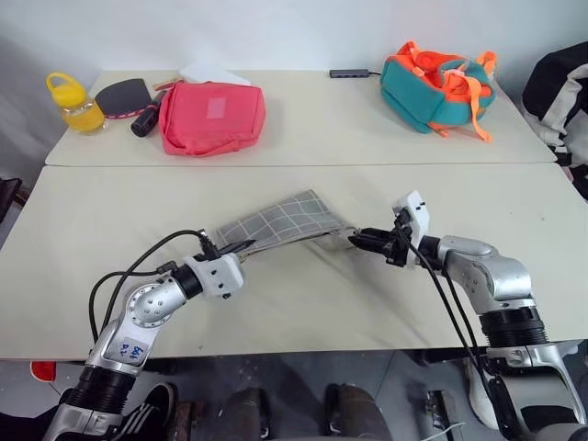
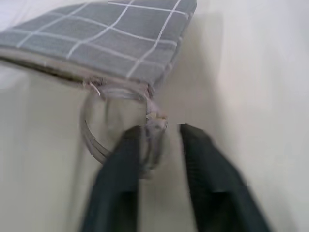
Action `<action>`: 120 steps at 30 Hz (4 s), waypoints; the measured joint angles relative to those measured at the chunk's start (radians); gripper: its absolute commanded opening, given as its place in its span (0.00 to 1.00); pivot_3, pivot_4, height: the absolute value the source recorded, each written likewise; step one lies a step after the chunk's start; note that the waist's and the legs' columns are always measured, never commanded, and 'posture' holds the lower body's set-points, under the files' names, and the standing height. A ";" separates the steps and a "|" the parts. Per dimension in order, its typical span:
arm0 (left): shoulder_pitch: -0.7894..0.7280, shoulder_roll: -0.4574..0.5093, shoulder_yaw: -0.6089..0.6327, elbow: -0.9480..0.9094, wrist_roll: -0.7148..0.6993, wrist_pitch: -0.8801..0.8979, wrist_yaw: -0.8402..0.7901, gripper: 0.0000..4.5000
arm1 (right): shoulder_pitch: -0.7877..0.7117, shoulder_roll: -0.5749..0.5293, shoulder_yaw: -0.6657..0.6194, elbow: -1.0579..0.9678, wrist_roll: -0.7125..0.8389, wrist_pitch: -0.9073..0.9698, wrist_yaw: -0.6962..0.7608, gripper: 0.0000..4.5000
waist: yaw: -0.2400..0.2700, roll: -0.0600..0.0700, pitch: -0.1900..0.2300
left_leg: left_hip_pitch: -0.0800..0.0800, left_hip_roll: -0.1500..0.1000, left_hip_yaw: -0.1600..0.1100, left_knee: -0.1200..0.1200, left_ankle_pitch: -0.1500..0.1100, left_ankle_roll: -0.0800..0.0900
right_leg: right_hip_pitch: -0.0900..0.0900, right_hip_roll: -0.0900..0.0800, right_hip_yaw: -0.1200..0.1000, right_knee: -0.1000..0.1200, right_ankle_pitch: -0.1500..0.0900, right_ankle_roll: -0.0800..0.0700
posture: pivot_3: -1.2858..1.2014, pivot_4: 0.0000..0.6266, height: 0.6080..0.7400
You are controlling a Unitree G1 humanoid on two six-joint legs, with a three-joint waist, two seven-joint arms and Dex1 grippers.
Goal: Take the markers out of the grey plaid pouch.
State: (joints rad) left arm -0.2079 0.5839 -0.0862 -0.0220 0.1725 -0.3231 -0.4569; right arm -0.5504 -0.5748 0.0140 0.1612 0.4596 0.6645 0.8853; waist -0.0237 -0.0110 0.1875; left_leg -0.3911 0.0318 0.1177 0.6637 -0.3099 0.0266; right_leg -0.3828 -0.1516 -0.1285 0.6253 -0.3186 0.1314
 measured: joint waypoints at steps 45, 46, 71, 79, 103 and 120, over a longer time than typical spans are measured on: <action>-0.118 -0.075 -0.013 -0.046 -0.169 0.279 -0.167 0.00 | -0.002 0.079 0.242 -0.139 -0.445 -0.561 -0.042 0.00 | 0.019 0.000 0.000 | 0.000 0.000 0.000 0.003 0.000 0.000 | 0.001 0.001 0.000 0.000 0.000 0.001 | 0.52 0.24 1.00; -0.118 -0.076 -0.013 -0.046 -0.169 0.280 -0.170 0.00 | -0.004 0.079 0.242 -0.132 -0.454 -0.565 -0.047 0.00 | 0.019 0.000 0.000 | 0.000 0.000 0.000 0.003 0.000 0.000 | 0.001 0.001 0.000 0.000 0.000 0.001 | 0.52 0.24 1.00; -0.158 -0.165 -0.046 -0.102 -0.223 0.440 -0.189 0.00 | -0.075 0.085 0.294 -0.103 -0.629 -0.686 -0.088 0.90 | 0.019 0.000 0.000 | 0.000 0.000 0.000 0.003 0.001 0.000 | 0.001 0.002 0.001 0.000 0.000 0.001 | 0.52 0.24 1.00; -0.180 -0.175 -0.011 -0.122 -0.313 0.566 -0.213 0.00 | -0.087 0.074 0.287 -0.102 -0.593 -0.650 -0.058 0.95 | 0.019 0.000 0.000 | 0.000 0.000 0.000 0.003 0.001 0.001 | 0.001 0.002 0.001 0.000 0.000 0.001 | 0.52 0.24 1.00; -0.294 -0.382 0.057 -0.191 -0.748 1.251 -0.157 0.00 | -0.290 -0.213 0.341 -0.199 -0.467 -0.349 0.472 0.62 | 0.022 0.000 0.000 | 0.000 -0.001 -0.003 0.005 0.002 0.001 | 0.006 0.002 0.000 -0.003 0.000 0.001 | 0.52 0.24 1.00; -0.300 -0.406 0.076 0.041 -0.750 1.099 -0.200 0.00 | -0.338 -0.115 0.456 0.003 -0.630 -0.464 0.421 0.62 | 0.020 0.000 0.000 | 0.001 0.000 -0.002 0.007 0.002 0.001 | 0.007 0.002 0.000 -0.003 0.000 0.001 | 0.52 0.24 1.00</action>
State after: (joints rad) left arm -0.5078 0.1778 -0.0100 0.0190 -0.5779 0.7758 -0.6568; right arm -0.8882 -0.6896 0.4705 0.1641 -0.1708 0.2000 1.3066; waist -0.0034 -0.0111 0.1875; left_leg -0.3903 0.0314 0.1154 0.6709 -0.3081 0.0272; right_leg -0.3757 -0.1493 -0.1289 0.6227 -0.3183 0.1320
